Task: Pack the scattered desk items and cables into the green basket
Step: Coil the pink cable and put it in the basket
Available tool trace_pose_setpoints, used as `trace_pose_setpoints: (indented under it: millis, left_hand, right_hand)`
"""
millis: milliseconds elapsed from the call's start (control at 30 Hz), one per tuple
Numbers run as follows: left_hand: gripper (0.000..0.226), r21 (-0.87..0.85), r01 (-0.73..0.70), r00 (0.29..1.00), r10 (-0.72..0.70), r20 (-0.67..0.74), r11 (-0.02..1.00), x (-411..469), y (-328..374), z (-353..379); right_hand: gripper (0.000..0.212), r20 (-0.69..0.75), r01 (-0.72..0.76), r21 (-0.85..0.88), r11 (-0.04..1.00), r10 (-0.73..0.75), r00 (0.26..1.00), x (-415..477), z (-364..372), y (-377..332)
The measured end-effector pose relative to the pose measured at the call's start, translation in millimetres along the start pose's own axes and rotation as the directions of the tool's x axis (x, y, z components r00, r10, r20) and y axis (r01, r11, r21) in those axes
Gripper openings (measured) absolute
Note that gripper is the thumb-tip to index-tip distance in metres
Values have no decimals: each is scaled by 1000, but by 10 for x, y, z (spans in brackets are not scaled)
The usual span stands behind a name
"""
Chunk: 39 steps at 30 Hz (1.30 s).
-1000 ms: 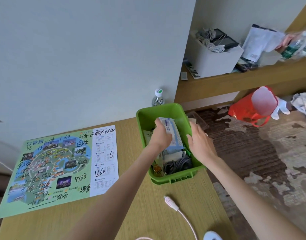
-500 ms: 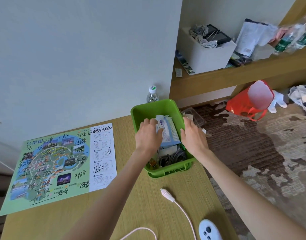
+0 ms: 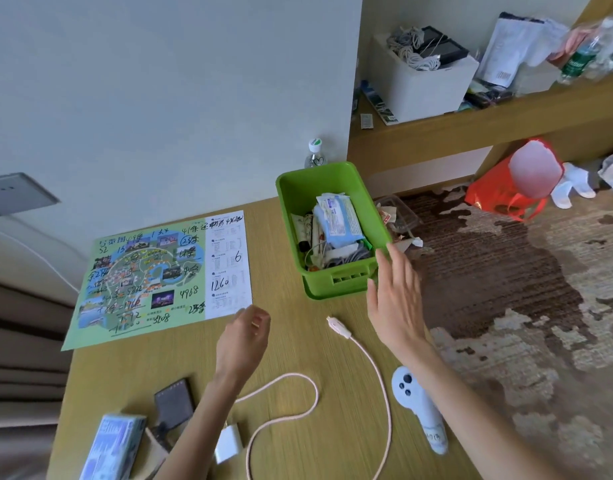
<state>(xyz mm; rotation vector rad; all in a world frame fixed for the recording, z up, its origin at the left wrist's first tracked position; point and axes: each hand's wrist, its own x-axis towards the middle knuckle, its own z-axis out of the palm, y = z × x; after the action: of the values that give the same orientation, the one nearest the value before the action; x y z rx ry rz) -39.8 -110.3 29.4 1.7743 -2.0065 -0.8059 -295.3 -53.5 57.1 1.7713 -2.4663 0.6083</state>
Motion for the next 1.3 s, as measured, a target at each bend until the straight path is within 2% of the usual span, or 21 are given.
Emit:
trace_pose_setpoints:
  millis: [67,133,200,300,400,467,567,667,800,900,967,1067,1200,1300]
  left_hand:
    - [8,40,27,999,-28,29,999,-229,-193,22]
    - [9,88,27,998,-31,47,996,-427,-370,24]
    - [10,134,34,998,-42,57,990,-603,-535,1]
    - [9,153,42,995,-55,86,987,-845,-757,-42]
    - [13,163,37,992,-55,111,986,-1044,-908,-58]
    - [26,177,47,990,-70,125,983,-1162,-980,-60]
    - [53,291,30,974,-93,206,956,-1318,-1058,-39]
    - [73,362,53,961,-146,235,931,-1401,-1083,3]
    - [78,374,97,955,-193,227,922,-1408,-1069,78]
    - [68,401,101,960,-195,200,910,-1395,-1056,87]
    - [62,302,130,958,-198,206,944,-1374,-1037,69]
    - [50,4,245,952,-241,191,970,-1305,-956,-7]
    - [42,-275,391,910,-324,260,878,-1161,-759,-185]
    - [46,-431,423,891,-280,357,797,-1053,-617,-362]
  right_hand:
    - [48,-51,61,57,997,-58,997,-342,90,-50]
    - [48,-17,116,110,987,-114,993,-656,237,-84]
    - [46,123,101,118,988,-115,986,-867,397,-112]
    - [47,347,4,94,996,-37,937,-971,613,-134]
    - [41,456,53,42,998,-66,887,-975,753,-160]
    - [31,448,75,35,997,-82,890,-975,783,-192]
    - [20,412,31,99,995,-69,909,-983,782,-245]
    - [21,351,-33,213,977,-45,935,-979,754,-310]
    - [21,334,-73,364,928,-57,941,-957,688,-421]
    - [14,390,-226,436,871,43,920,-907,622,-514]
    - [13,448,-320,497,807,77,891,-866,554,-569]
    - [17,557,-418,600,682,19,830,-852,417,-653]
    - [24,610,-433,666,607,-109,785,-902,207,-807]
    - [22,597,-384,704,597,-206,776,-953,88,-924]
